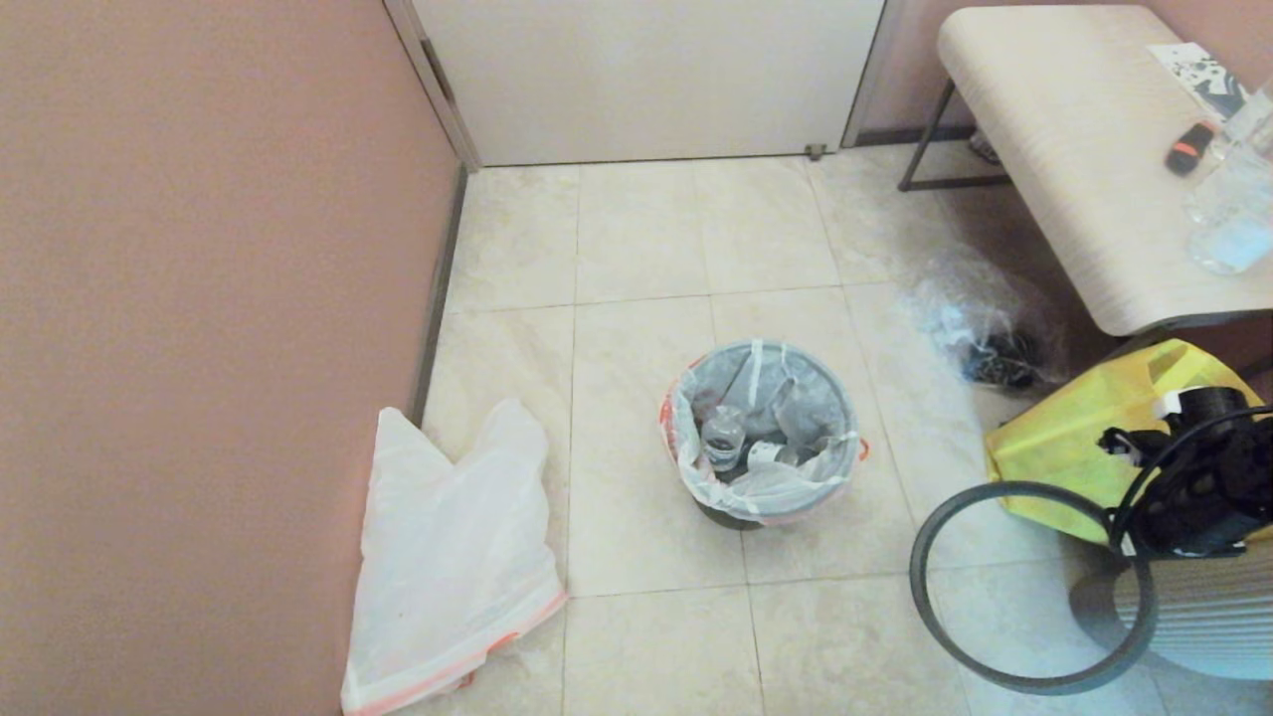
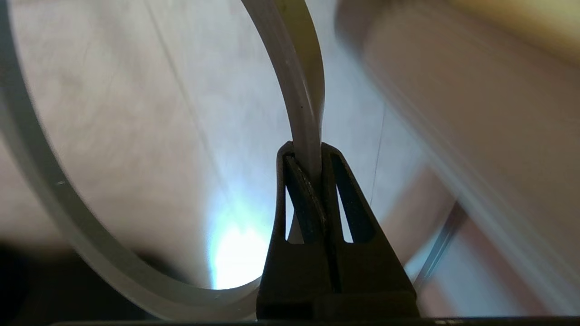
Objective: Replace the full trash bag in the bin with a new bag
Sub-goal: Place the trash can ring on the floor
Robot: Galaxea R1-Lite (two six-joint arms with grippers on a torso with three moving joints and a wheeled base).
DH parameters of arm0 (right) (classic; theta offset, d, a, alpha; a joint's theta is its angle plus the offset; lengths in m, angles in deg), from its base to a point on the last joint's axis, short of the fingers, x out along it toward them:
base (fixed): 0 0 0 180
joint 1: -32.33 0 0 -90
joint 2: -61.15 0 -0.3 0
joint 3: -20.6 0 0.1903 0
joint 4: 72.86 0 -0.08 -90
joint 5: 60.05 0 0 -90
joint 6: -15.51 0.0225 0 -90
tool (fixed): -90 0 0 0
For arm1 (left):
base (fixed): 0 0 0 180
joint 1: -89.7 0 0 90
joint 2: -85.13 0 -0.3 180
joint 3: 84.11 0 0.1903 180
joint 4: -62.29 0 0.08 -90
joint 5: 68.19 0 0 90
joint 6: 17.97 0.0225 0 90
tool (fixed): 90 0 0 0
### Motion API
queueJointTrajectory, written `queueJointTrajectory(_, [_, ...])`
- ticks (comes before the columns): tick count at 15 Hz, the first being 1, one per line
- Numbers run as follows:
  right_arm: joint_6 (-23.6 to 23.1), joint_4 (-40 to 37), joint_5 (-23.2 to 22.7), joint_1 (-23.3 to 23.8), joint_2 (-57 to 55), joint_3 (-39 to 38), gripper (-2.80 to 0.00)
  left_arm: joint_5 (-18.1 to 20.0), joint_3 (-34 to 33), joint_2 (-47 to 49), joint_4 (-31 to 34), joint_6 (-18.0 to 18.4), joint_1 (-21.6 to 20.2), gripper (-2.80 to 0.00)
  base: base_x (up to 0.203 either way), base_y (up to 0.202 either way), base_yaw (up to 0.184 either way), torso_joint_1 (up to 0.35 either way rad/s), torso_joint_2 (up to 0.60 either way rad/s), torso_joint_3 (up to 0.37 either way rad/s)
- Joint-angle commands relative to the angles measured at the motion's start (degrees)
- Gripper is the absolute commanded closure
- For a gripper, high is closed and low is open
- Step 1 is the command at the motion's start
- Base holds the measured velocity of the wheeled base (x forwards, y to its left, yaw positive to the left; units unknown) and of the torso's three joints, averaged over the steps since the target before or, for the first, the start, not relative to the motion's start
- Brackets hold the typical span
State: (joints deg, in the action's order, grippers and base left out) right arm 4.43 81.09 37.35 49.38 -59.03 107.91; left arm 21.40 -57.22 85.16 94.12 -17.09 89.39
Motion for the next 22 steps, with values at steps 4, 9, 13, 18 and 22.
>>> queueJointTrajectory(4, [-2.3, 1.9, 0.0, -4.8, -21.6, 12.7, 0.0, 0.0, 0.0, 0.0, 0.1, 0.0, 0.0, 0.0, 0.0, 0.0, 0.0, 0.0, 0.0, 0.0])
queueJointTrajectory(9, [-4.3, 0.7, 1.5, -9.8, -27.4, 16.2, -2.8, 0.0, 0.0, 0.0, 0.1, 0.0, 0.0, 0.0, 0.0, 0.0, 0.0, 0.0, 0.0, 0.0])
queueJointTrajectory(13, [-0.7, -0.5, 1.7, -10.5, -20.5, 9.8, -2.8, 0.0, 0.0, 0.1, 0.1, 0.0, 0.0, 0.0, 0.0, 0.0, 0.0, 0.0, 0.0, 0.0])
queueJointTrajectory(18, [8.5, -0.9, -0.7, -13.4, -5.9, -2.9, -2.8, 0.0, 0.0, 0.0, 0.1, 0.0, 0.0, 0.0, 0.0, 0.0, 0.0, 0.0, 0.0, 0.0])
queueJointTrajectory(22, [18.7, -1.0, -10.4, -20.0, 1.4, -3.9, 0.0, 0.0, 0.0, 0.1, 0.1, 0.0, 0.0, 0.0, 0.0, 0.0, 0.0, 0.0, 0.0, 0.0])
